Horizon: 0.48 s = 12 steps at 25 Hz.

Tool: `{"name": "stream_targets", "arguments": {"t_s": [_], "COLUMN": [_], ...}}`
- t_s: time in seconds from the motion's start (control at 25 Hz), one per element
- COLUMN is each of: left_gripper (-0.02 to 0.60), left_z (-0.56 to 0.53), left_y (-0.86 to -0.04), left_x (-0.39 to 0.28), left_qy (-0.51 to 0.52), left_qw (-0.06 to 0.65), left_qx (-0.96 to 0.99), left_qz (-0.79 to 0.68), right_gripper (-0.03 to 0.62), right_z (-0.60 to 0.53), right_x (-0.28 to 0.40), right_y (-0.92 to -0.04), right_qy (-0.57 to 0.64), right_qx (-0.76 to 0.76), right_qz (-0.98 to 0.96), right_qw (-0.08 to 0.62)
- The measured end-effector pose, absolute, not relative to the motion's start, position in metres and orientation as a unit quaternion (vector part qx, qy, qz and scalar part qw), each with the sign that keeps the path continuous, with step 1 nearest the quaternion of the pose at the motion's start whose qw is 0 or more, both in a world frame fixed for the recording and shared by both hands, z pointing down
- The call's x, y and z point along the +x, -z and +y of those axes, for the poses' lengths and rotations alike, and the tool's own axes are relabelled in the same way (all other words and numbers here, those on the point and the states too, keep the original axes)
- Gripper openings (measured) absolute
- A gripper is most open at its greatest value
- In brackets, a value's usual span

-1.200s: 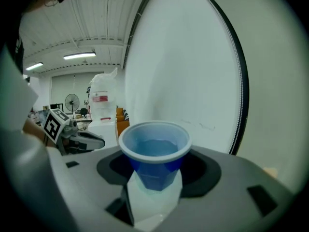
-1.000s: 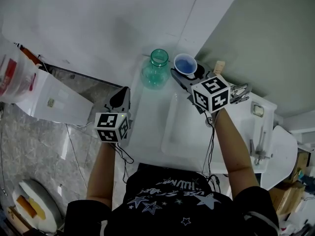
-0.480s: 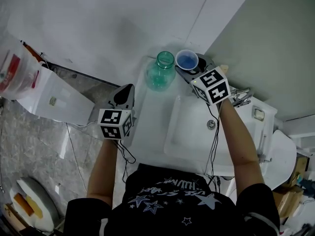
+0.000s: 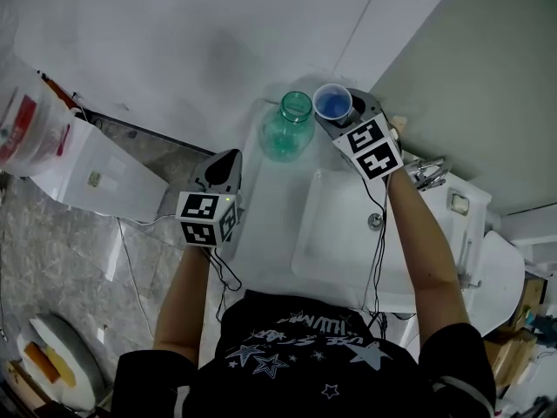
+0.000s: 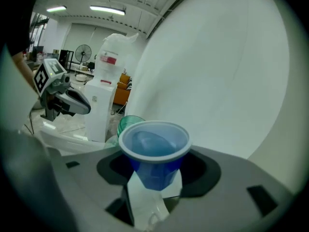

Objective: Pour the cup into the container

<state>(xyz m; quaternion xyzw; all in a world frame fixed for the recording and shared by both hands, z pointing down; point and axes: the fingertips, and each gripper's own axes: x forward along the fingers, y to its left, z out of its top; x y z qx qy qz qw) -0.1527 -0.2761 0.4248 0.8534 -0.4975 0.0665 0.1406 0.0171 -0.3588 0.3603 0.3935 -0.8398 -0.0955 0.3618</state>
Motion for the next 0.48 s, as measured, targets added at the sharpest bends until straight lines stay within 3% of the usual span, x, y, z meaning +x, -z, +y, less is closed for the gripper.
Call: {"name": "stream_targets", "arguments": {"t_s": [0.48], "left_gripper": [0.011], "left_z": [-0.2801], "left_y": [-0.4279], "left_x": [-0.1524], "left_qy": [-0.063], "left_qw": [0.142], "left_qx": [0.854], "left_qz": [-0.497], "right_gripper": [0.252], "right_z": [-0.3657], "right_x": [0.011], "right_y": [-0.3555], "right_qy": [0.161], "right_qx": [0.395], "right_qz": [-0.809], "right_qw": [0.404]}}
